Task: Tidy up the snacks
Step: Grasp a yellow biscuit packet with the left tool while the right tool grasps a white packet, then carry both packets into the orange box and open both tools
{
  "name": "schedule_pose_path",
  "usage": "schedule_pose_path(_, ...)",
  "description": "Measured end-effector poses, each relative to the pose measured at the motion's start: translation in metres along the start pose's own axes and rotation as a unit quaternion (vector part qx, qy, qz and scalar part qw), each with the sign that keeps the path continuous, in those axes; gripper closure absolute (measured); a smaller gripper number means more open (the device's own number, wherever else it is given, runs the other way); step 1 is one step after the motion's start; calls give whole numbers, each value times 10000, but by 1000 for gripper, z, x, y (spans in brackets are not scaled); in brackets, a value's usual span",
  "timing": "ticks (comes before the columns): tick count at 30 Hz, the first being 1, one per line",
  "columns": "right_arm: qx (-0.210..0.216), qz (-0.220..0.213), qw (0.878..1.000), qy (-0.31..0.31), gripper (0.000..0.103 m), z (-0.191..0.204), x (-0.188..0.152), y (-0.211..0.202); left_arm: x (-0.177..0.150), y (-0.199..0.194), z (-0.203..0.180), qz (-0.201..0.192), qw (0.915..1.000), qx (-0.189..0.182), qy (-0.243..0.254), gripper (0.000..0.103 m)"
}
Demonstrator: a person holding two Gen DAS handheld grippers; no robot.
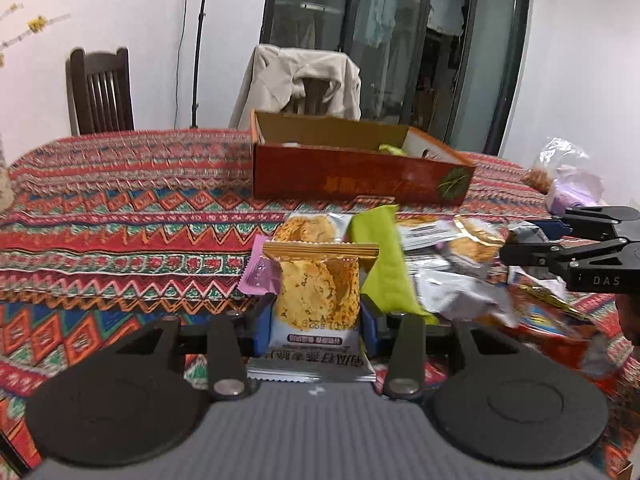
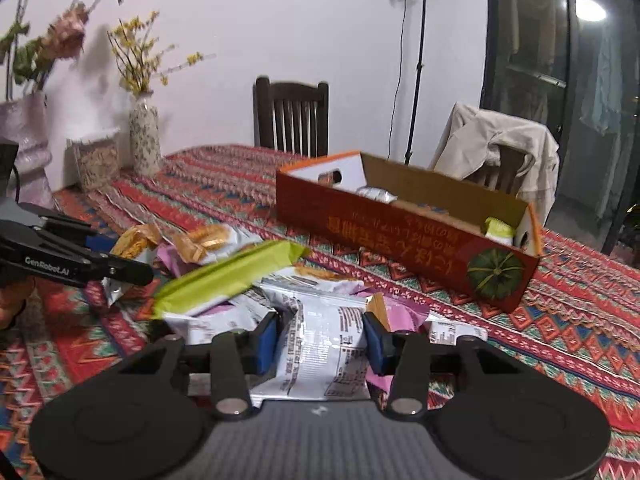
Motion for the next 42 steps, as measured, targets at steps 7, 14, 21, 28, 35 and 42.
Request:
schedule_pose_path(7,-269,-224,9991,242,60,6,-16,-73,-12,-43,-20,-239,9997,91,63,59)
schedule_pose_path(14,-456,-291,9979,366,60,6,-32,-112,-8,-51,-38,-377,9991,141,148,59)
schedule_pose_path(21,-591,-467,9967,298,60,-6,-18,-118,47,-46,-62,-458,9972,191,554,59)
schedule_pose_path(28,-824,-948,9920,151,60,-72,60,-112,160,-4,-84,-880,9923,426,758,59)
schedule_pose_path(35,-508,-695,9935,739,59,-177,146,-24,252,119,-87,-472,9949,632,634,59)
schedule_pose_path(42,-539,390,9920,1070,59,-237,163,125,267,271,-51,492,9936,939,388,59)
Point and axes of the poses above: each gripper's, at about its wrist camera, not at the fingertips, and y roughly the way its jaws point, z to its left, x to its top, the point moved 2 cm from there along y, roughly the way its jaws point, and after that the axes turned 13 degrees about -y, right-handed, at the moved point
